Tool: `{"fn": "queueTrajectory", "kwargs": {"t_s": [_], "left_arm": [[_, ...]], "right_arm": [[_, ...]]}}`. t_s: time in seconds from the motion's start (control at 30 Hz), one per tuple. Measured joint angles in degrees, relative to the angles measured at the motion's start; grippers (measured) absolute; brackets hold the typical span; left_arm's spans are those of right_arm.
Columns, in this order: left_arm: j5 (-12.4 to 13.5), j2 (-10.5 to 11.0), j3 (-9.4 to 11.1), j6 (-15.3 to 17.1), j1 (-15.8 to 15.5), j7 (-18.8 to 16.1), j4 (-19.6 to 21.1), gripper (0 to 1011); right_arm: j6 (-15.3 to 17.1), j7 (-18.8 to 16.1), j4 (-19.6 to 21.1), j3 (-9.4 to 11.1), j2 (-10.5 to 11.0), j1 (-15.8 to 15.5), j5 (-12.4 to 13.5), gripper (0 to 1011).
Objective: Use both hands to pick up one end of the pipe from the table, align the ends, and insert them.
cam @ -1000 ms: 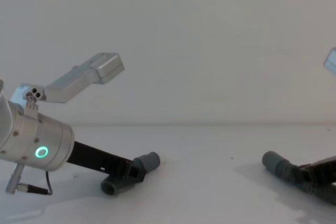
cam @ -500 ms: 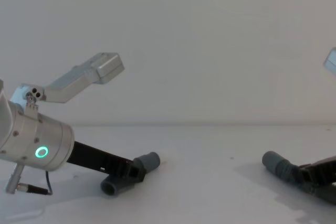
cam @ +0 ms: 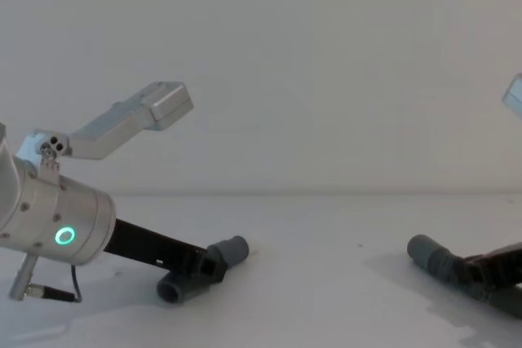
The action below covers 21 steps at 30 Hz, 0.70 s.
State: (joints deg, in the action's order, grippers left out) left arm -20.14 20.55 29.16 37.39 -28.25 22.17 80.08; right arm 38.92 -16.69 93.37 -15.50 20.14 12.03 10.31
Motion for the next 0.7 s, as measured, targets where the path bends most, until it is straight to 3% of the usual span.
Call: {"fn": "queueTrajectory", "kwargs": {"t_s": [0.4, 0.7], "left_arm": [[1.82, 0.29, 1.97, -0.85, -3.73, 2.69, -1.03, 317], [5.42, 1.62, 5.24, -1.27, -7.79, 4.99, 0.35, 317]], "right_arm": [[-1.59, -0.53, 0.51, 0.22, 0.46, 0.05, -0.37, 59], [-6.35, -0.93, 1.72, 0.39, 1.63, -0.22, -1.83, 59]]}}
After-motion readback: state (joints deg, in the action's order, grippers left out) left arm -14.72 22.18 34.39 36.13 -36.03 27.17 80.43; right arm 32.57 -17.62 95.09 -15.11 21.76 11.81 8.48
